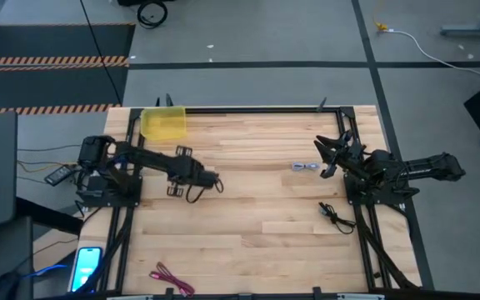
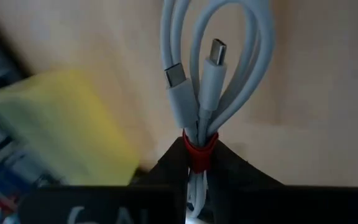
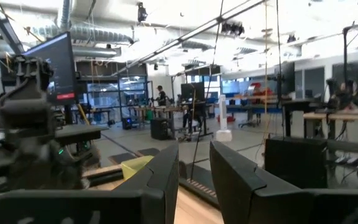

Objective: Pick and place USB-C Cables
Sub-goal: Put the left white charger cable into the yellow transparent bin

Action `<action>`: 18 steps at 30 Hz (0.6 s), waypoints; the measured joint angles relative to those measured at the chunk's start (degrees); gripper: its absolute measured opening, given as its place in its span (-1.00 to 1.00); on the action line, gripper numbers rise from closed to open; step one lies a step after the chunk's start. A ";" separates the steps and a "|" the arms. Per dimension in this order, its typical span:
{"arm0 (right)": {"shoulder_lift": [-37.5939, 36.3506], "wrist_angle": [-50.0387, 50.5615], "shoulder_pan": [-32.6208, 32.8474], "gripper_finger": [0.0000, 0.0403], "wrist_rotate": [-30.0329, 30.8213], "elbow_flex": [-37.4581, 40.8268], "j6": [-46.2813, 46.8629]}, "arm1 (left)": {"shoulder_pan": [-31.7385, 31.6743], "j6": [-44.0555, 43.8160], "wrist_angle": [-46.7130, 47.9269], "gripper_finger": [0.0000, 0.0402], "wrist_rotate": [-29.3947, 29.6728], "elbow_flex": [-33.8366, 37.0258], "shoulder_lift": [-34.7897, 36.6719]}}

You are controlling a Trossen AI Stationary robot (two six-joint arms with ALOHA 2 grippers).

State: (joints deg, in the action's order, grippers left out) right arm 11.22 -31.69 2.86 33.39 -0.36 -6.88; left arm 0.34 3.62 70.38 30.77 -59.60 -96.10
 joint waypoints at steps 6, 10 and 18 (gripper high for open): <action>0.02 6.56 0.01 -0.51 -0.26 0.01 6.84 | -8.92 1.76 0.60 -0.81 2.71 -0.34 8.90; 0.02 10.08 0.01 -0.51 -1.88 0.02 10.21 | -15.09 3.04 -2.95 -0.81 -0.75 -0.34 17.16; 0.02 10.40 0.01 -0.51 -7.95 0.01 11.88 | -27.10 1.13 -1.09 -0.81 -2.09 -0.34 26.50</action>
State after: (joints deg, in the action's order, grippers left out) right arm 11.25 -21.29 2.87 25.44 -0.35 4.99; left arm -26.76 4.75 69.30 28.67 -59.94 -69.60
